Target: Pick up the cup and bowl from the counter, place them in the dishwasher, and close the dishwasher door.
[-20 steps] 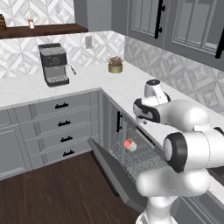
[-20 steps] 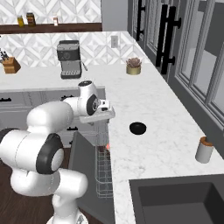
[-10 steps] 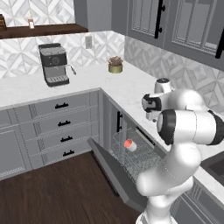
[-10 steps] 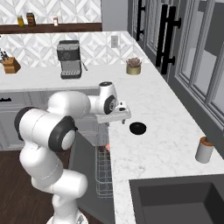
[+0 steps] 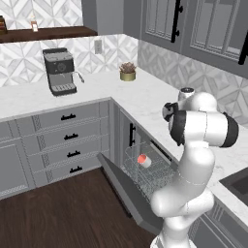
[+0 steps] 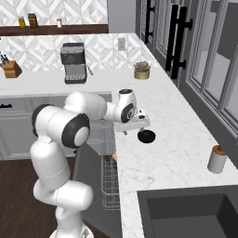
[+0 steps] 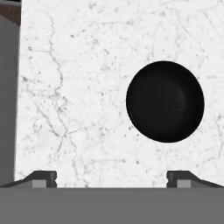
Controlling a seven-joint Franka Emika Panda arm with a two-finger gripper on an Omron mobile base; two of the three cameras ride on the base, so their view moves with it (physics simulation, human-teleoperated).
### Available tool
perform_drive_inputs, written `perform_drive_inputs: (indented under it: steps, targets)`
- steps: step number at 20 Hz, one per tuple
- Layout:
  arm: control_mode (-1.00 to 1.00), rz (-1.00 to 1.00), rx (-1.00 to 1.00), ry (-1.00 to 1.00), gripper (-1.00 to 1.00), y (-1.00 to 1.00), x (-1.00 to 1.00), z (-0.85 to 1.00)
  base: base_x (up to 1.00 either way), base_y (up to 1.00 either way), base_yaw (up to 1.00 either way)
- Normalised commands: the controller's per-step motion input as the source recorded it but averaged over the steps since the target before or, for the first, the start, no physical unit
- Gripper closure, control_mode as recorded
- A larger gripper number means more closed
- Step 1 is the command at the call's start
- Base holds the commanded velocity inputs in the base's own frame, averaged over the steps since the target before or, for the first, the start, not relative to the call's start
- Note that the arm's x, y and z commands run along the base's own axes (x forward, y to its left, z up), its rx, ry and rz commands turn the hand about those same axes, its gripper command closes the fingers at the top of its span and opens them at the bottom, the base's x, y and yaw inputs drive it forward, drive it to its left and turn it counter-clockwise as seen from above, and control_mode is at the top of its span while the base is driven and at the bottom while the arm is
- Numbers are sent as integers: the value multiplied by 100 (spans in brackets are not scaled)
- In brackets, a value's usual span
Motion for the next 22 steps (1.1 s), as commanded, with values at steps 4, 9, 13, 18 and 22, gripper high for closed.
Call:
perform_drive_inputs:
  steps: [4, 9, 13, 18, 22]
  targets:
    - [-100, 4, 0, 0, -100, -28, 26, -27, 0, 0, 0]
    - [-100, 7, 0, 0, -100, -5, 36, -29, 0, 0, 0]
    - [-100, 7, 0, 0, -100, -8, 33, -26, 0, 0, 0]
    - [-100, 7, 0, 0, -100, -15, 29, -26, 0, 0, 0]
    - [-100, 2, 0, 0, -100, -11, 2, -32, 0, 0, 0]
